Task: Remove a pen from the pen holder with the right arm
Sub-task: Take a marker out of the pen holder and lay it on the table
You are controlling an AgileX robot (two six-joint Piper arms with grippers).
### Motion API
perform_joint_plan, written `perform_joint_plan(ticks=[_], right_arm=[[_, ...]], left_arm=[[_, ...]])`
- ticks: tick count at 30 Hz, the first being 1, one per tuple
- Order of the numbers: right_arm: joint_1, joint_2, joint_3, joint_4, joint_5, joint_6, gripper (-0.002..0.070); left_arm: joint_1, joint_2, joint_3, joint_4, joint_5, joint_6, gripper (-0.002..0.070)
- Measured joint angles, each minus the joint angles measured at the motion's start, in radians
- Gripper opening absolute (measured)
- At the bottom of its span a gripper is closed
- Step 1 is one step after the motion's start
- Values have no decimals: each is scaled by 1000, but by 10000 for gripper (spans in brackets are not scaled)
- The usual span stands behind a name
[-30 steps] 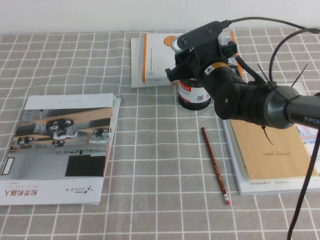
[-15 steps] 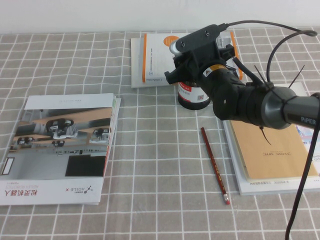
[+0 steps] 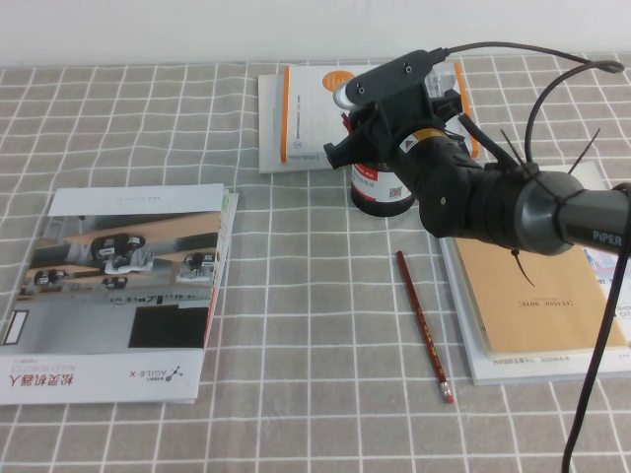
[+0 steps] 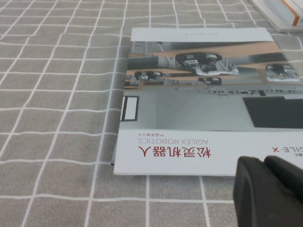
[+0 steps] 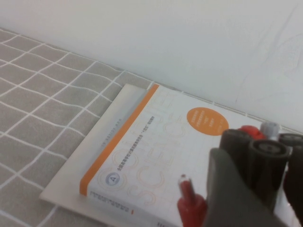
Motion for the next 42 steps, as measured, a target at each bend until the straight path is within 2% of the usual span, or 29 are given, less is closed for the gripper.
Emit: perform_joint_plan(ticks=[8,18,23,42], right_arm=[[0,0,0,0,8,0,155],[0,0,0,0,8,-2,143],[0,0,0,0,8,-2,110],[0,-51,0,7,47,-3,107]], left_arm=[[0,0,0,0,0,0,-3],[0,0,0,0,0,0,-3],[0,0,0,0,0,0,-3],[0,0,0,0,0,0,-3]])
